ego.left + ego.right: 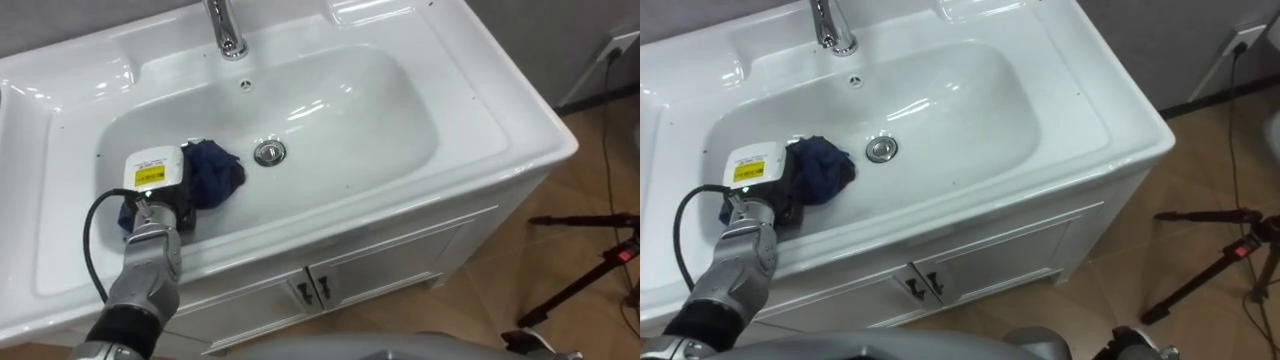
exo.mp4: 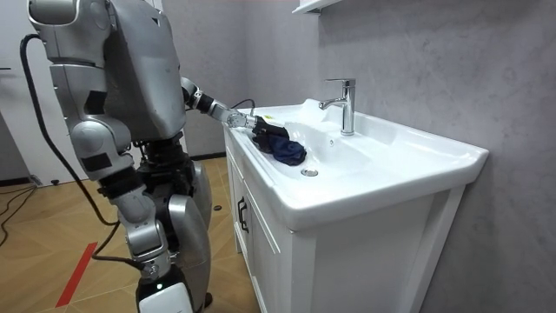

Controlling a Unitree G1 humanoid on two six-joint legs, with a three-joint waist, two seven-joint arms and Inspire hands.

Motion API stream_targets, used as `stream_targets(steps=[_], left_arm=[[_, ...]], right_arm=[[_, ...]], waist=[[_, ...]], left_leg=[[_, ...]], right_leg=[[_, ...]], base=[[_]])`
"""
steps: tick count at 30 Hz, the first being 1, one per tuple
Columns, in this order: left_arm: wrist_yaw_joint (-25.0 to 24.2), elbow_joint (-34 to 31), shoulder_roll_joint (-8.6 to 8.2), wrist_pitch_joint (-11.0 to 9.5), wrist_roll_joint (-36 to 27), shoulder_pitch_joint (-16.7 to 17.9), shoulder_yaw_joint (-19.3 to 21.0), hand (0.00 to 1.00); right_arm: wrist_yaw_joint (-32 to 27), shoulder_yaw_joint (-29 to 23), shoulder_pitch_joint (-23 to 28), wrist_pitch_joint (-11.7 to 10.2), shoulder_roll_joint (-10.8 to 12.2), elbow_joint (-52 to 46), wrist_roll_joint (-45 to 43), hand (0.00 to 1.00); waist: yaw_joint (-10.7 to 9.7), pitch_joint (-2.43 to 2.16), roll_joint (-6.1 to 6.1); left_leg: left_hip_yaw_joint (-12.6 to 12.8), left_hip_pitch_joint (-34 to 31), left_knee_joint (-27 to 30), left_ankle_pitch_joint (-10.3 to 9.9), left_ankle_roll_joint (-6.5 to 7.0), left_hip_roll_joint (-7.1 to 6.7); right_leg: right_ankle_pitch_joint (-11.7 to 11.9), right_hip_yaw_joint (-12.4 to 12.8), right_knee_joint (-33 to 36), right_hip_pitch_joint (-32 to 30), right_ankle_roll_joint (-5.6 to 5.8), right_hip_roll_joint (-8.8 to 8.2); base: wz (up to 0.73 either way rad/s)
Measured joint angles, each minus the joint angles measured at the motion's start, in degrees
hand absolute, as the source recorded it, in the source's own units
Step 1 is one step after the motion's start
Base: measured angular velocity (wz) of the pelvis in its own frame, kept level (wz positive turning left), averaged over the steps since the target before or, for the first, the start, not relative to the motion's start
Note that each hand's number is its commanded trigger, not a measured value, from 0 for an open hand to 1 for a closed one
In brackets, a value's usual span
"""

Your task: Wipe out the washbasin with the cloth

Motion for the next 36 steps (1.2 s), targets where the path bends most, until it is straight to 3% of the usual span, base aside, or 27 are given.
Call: stream_targets(steps=[10,15,20,27,36], left_arm=[[2.84,-0.79,-0.03,-2.32,-5.34,0.02,5.13,1.0],[4.37,-8.95,0.02,-2.06,-8.04,-0.12,9.86,1.0],[6.73,-12.98,0.03,-1.88,-10.68,-0.1,10.86,1.0],[6.85,-15.76,0.02,-1.93,-10.99,-0.08,11.7,1.0],[7.08,-20.23,0.03,-1.93,-12.98,-0.05,13.15,1.0]], right_arm=[[-1.83,0.06,0.15,-1.46,0.1,0.3,0.52,0.0],[-1.98,-0.18,0.93,-1.31,0.11,0.61,0.55,0.0],[-2.28,-0.51,1.59,-1.39,0.21,0.36,0.85,0.0],[-2.24,-0.55,1.97,-1.39,0.32,0.2,0.8,0.0],[-1.62,-0.62,2.83,-1.31,0.3,0.22,0.79,0.0]], waist=[[0.2,0.19,0.19],[0.72,0.34,0.37],[1.22,0.34,0.59],[1.5,0.41,0.63],[2.76,0.55,1.52]], left_leg=[[-0.54,-0.08,0.1,0.02,0.02,0.0],[-1.67,-1.56,0.97,0.03,0.03,-0.06],[-2.29,-1.81,1.18,0.03,0.03,-0.1],[-2.96,-1.89,1.42,0.03,0.03,-0.15],[-2.76,-2.13,1.35,0.02,0.02,-0.15]], right_leg=[[-0.03,-0.54,-0.01,0.16,-0.02,-0.13],[-0.01,-1.68,0.06,-0.73,-0.04,-0.43],[-0.15,-2.68,0.08,-0.57,-0.13,-0.66],[-0.22,-2.8,0.08,-0.53,-0.11,-0.69],[-0.28,-2.68,0.3,-0.78,-0.11,-0.63]], base=[[0.02],[0.1],[0.08],[0.01],[0.0]])
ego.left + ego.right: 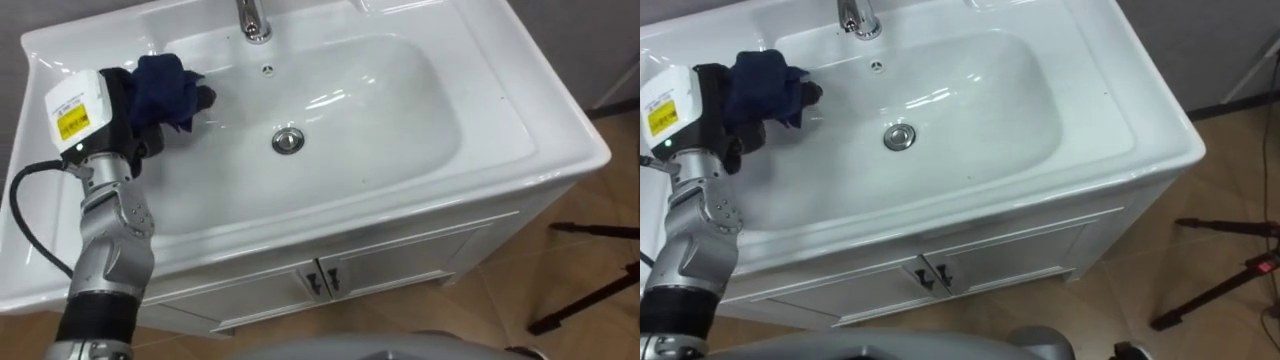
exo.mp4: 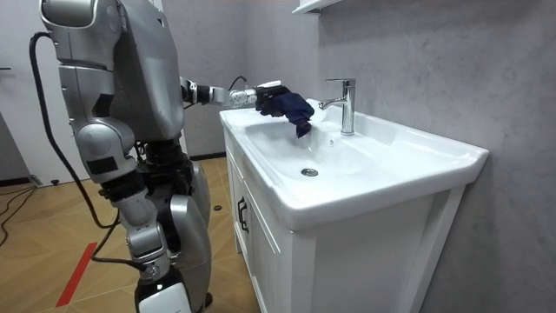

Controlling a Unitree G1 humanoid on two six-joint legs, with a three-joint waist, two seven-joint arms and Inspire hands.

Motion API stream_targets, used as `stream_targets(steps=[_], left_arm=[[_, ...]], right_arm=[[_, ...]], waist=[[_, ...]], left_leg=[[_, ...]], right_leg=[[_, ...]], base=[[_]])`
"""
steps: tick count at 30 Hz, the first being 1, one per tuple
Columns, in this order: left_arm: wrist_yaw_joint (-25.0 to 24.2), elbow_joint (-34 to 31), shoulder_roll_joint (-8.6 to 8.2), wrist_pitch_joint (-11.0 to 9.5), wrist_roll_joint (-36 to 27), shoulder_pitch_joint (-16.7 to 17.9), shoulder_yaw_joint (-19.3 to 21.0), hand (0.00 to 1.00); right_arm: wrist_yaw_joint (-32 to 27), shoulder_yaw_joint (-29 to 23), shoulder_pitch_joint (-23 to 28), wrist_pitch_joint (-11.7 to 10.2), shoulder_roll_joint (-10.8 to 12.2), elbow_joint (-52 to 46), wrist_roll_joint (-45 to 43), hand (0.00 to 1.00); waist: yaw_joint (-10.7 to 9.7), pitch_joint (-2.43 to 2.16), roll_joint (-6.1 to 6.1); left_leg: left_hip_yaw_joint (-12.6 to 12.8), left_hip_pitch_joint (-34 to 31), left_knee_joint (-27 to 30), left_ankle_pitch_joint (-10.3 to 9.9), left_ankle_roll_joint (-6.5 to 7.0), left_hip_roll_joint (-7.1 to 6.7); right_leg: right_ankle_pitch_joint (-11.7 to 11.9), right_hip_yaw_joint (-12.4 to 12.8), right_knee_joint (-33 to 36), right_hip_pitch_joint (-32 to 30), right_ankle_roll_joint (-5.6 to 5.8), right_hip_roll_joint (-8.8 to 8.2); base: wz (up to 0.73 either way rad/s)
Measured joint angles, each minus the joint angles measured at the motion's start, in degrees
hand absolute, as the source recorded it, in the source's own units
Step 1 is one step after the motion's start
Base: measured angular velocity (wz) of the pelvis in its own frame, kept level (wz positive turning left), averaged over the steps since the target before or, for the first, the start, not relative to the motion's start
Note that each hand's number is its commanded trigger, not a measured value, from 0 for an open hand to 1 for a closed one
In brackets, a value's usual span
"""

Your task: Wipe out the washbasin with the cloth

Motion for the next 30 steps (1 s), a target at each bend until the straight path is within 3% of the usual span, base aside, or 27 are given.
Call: stream_targets(steps=[4,10,20,24,30], left_arm=[[0.03,-3.58,0.01,0.38,0.38,0.53,1.34,1.0],[0.14,-5.08,0.0,1.37,0.39,1.32,3.66,1.0],[1.05,-4.39,0.02,2.87,0.46,3.17,9.55,1.0],[1.07,-3.91,0.02,3.95,0.39,4.55,10.07,1.0],[1.29,-1.3,0.02,4.29,0.39,5.35,10.07,1.0]], right_arm=[[0.04,-0.58,0.0,0.14,-0.08,-0.03,-0.32,0.0],[0.06,-0.96,0.94,0.21,-0.06,0.0,-0.29,0.0],[0.55,-1.24,2.9,1.49,-0.03,-0.31,-0.31,0.0],[0.61,-1.09,2.89,1.97,-0.03,-0.31,-0.14,0.0],[0.61,-1.01,2.38,2.14,0.04,-0.16,1.49,0.0]], waist=[[0.49,-0.14,0.21],[1.17,-0.7,0.93],[2.13,-0.35,0.35],[2.24,-0.33,0.34],[2.24,0.09,-0.3]], left_leg=[[-0.03,-0.01,-0.23,0.0,0.0,0.0],[-0.01,0.25,-0.33,0.0,0.0,-0.09],[-0.13,0.3,-0.29,0.01,0.01,-0.2],[-0.14,0.24,-0.29,0.01,0.02,-0.21],[-0.15,0.22,-0.17,0.01,0.02,-0.22]], right_leg=[[0.0,-0.02,-0.04,-0.06,0.0,0.0],[-0.1,0.18,-0.12,0.14,0.05,-0.02],[-0.17,0.17,-0.03,0.17,0.11,-0.18],[-0.18,0.11,0.01,0.23,0.13,-0.2],[-0.29,0.04,0.07,0.12,0.13,-0.21]], base=[[0.0],[0.0],[0.0],[0.0],[0.0]])
